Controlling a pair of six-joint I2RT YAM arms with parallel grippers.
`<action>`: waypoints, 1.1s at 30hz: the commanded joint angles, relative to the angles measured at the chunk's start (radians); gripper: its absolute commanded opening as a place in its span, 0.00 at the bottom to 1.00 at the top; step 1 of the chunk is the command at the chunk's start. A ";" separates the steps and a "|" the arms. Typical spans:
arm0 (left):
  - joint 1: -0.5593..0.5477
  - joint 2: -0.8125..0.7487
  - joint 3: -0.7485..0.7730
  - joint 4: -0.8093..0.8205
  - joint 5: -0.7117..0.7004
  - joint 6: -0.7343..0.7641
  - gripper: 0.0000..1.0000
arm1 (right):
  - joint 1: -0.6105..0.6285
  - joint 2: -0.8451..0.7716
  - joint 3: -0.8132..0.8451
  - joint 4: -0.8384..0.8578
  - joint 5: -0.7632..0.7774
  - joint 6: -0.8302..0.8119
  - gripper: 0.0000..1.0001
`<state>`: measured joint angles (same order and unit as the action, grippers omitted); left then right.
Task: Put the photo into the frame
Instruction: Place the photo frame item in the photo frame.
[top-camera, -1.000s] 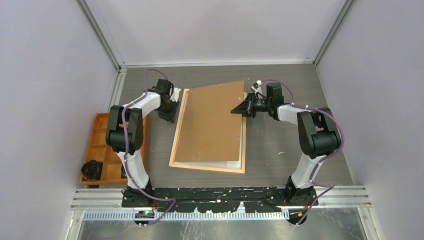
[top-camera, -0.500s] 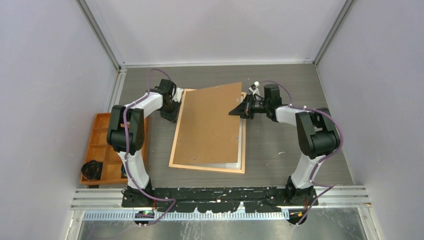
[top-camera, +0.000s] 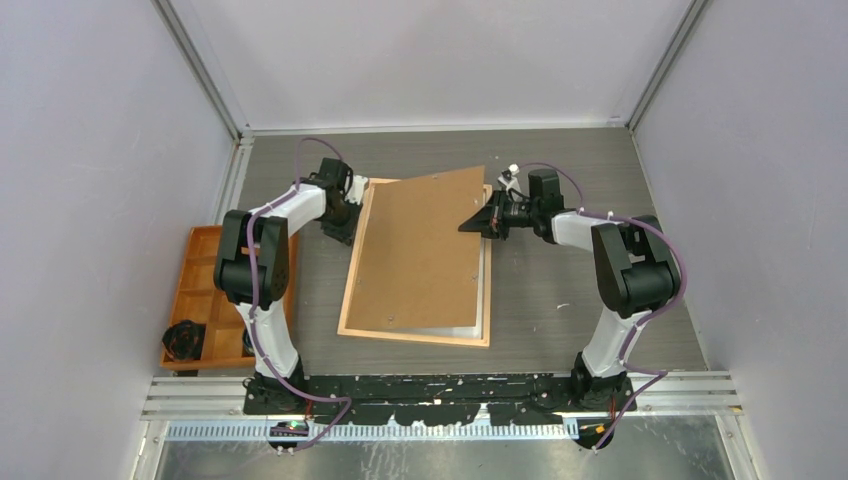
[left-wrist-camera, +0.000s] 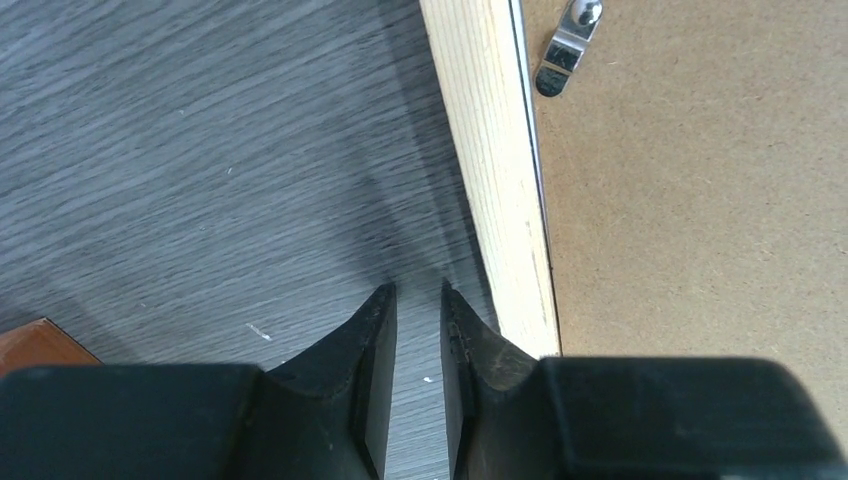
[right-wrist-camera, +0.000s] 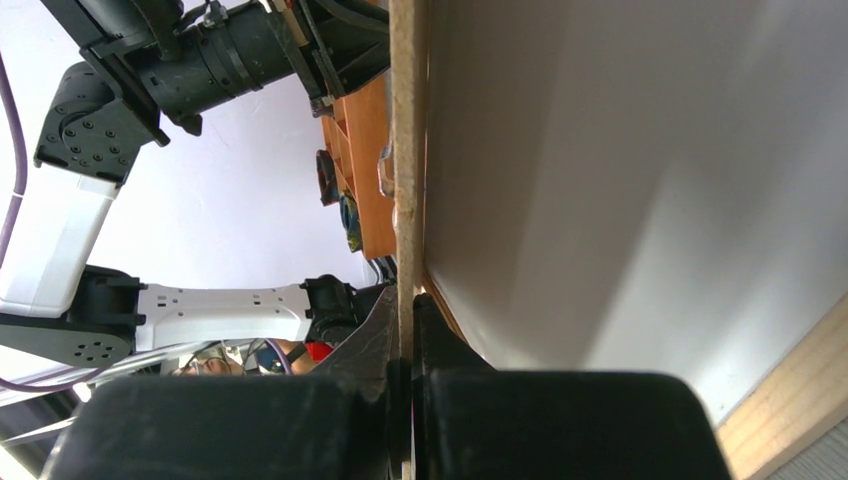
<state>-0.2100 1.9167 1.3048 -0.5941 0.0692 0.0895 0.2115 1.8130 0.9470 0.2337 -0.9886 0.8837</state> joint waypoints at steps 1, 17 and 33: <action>-0.021 0.007 -0.002 -0.004 0.039 0.022 0.23 | 0.004 0.007 0.068 0.010 -0.056 -0.015 0.01; -0.048 -0.007 -0.013 -0.003 0.080 0.019 0.15 | 0.019 0.023 0.070 -0.005 -0.025 -0.022 0.03; -0.032 -0.045 -0.012 -0.015 0.085 0.029 0.10 | 0.106 -0.044 0.232 -0.538 0.457 -0.250 0.70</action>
<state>-0.2379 1.9148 1.3025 -0.5964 0.1009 0.1131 0.2855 1.8450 1.1271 -0.2070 -0.6811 0.6762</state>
